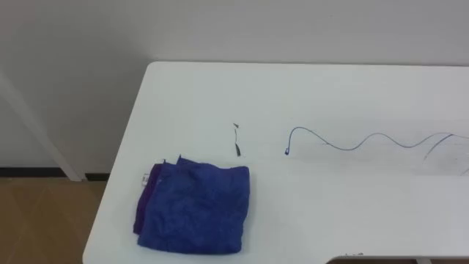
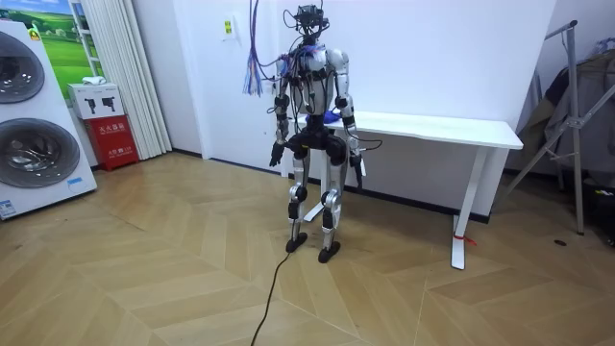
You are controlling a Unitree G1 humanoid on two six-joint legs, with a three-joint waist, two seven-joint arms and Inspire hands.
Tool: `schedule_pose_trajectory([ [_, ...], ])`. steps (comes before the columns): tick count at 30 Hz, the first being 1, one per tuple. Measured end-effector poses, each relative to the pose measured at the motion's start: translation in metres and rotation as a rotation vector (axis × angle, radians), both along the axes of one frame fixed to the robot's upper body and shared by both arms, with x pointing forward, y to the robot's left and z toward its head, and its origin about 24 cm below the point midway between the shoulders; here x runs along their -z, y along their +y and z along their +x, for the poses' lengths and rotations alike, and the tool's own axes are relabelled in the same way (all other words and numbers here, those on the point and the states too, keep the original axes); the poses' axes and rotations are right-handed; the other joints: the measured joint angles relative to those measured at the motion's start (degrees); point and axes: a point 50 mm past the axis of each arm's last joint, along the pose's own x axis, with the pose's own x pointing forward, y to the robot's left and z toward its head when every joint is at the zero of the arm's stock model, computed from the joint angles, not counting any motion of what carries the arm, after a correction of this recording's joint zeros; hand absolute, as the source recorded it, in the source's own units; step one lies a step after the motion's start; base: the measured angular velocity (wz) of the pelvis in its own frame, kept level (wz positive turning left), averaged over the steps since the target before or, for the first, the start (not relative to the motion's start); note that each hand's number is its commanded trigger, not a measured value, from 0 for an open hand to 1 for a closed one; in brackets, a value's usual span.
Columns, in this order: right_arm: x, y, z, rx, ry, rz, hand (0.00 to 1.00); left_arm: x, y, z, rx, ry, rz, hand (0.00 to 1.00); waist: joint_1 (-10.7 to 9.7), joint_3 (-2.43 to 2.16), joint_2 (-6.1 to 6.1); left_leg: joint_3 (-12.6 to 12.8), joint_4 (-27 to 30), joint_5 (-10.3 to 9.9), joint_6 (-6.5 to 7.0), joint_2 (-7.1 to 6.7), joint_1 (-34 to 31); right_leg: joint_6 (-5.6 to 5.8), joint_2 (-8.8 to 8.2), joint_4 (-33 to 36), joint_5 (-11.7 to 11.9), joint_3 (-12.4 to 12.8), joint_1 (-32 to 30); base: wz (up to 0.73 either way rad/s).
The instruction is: Wipe table
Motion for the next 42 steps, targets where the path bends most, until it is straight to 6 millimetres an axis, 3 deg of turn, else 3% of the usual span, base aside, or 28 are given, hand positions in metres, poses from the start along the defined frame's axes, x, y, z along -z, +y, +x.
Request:
schedule_pose_trajectory([
  [20,0.0,0.001,-0.004,0.019,-0.002,0.01,0.0,0.0,0.001,0.0,0.001,-0.012,0.008,0.0,0.01,-0.09,0.12,0.14,-0.09,0.0,0.0,-0.03,0.03,0.0,0.04,-0.01,0.0,0.03,0.1,0.0],
  [29,-0.003,-0.012,-0.027,0.428,-0.018,-0.103,0.0,-0.002,0.007,-0.007,-0.065,-0.001,0.021,0.0,-0.34,-0.13,-0.1,-0.15,-0.41,0.0,0.0,-0.03,0.71,0.0,0.16,-0.14,0.0,0.31,0.51,0.0],
  [32,-0.007,-0.023,-0.031,0.563,-0.045,-0.175,0.0,-0.004,0.015,-0.011,-0.106,0.004,0.04,0.0,-1.11,-0.06,-0.53,0.18,-0.47,0.0,0.0,-0.08,0.99,-0.01,0.2,-0.14,0.0,0.63,1.09,-0.01],
  [38,-0.021,-0.069,-0.015,0.815,-0.19,-0.373,0.0,-0.011,0.039,-0.01,-0.177,-0.027,0.098,0.0,-2.39,0.0,-2.02,1.1,-0.91,-0.01,0.02,-0.11,0.93,-0.01,0.21,-0.25,0.0,1.38,0.81,-0.08],
  [42,-0.036,-0.099,0.026,0.828,-0.373,-0.494,0.0,-0.015,0.05,-0.01,-0.177,-0.032,0.128,0.0,-3.29,0.01,-2.87,1.65,-0.83,0.0,0.04,-0.12,0.46,0.0,0.26,-0.2,0.09,1.88,0.04,-0.07],
])
